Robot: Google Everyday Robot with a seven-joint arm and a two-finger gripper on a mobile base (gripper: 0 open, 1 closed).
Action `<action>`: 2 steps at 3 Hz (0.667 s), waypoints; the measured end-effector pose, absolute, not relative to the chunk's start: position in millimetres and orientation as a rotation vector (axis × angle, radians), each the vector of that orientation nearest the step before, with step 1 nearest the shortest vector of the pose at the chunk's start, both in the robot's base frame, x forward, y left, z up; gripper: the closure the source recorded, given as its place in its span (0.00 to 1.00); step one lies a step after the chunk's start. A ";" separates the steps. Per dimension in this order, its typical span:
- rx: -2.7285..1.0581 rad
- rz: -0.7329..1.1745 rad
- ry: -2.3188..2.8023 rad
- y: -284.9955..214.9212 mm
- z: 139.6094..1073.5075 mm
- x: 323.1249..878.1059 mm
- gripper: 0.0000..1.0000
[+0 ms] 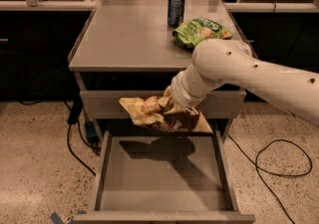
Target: Pick brown chip bag from middle drawer and place on counter
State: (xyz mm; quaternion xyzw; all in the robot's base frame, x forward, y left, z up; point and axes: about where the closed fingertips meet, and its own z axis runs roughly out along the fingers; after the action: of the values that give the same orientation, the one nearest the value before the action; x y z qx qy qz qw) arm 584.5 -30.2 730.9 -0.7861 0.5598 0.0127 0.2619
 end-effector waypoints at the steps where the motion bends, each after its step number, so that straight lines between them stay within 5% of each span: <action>1: -2.146 -0.005 1.478 -30.2 768.3 599.2 1.00; 2: -2.156 -0.056 1.461 -28.9 816.5 605.5 1.00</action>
Offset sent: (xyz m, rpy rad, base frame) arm 0.0285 0.0006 0.1557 -0.0702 -0.1155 0.0273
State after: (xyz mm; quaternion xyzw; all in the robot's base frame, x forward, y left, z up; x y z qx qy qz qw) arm 605.5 -28.9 816.5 -0.7982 0.5406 -0.0208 0.2651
